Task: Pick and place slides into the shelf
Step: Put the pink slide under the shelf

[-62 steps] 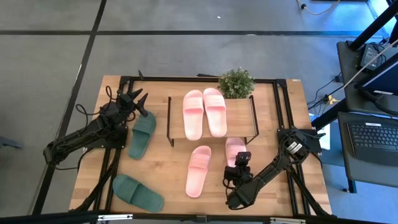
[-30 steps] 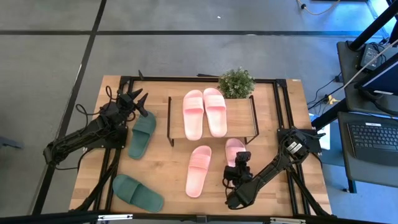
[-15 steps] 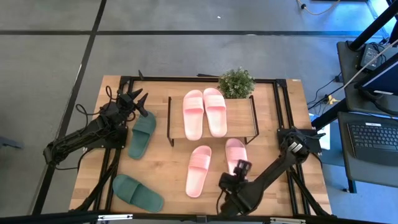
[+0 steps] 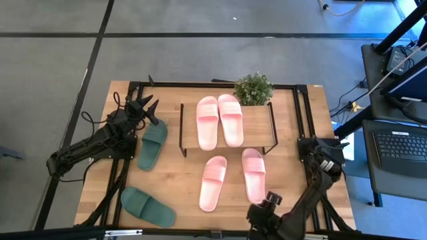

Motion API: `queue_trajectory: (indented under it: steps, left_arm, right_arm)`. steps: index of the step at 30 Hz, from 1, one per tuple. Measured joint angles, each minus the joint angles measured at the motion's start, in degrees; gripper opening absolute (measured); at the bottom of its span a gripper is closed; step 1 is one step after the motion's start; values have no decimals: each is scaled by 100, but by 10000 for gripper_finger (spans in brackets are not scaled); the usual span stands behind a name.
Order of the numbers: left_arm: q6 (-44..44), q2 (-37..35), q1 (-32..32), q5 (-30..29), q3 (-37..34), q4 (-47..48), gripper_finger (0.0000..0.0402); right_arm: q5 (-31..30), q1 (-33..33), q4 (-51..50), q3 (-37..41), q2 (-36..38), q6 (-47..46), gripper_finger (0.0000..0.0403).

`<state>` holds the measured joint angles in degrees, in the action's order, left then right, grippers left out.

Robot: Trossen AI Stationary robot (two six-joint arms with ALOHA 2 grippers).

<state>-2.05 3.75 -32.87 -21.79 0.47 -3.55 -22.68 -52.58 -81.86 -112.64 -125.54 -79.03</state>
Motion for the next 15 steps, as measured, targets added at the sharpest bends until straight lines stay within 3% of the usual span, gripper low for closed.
queue_trajectory:
  steps: [4, 10, 15]
  left_arm:
    - [-2, 0, 0, 1, 1, 0, 159]
    - [-1, -2, 1, -1, 2, 0, 159]
    - [1, 0, -1, -1, 2, 0, 159]
  right_arm:
    - [-494, -85, 512, 407, -2, -181, 195]
    - [228, -110, 1374, 999, -2, -201, 195]
    - [609, -109, 1494, 1445, -2, -222, 195]
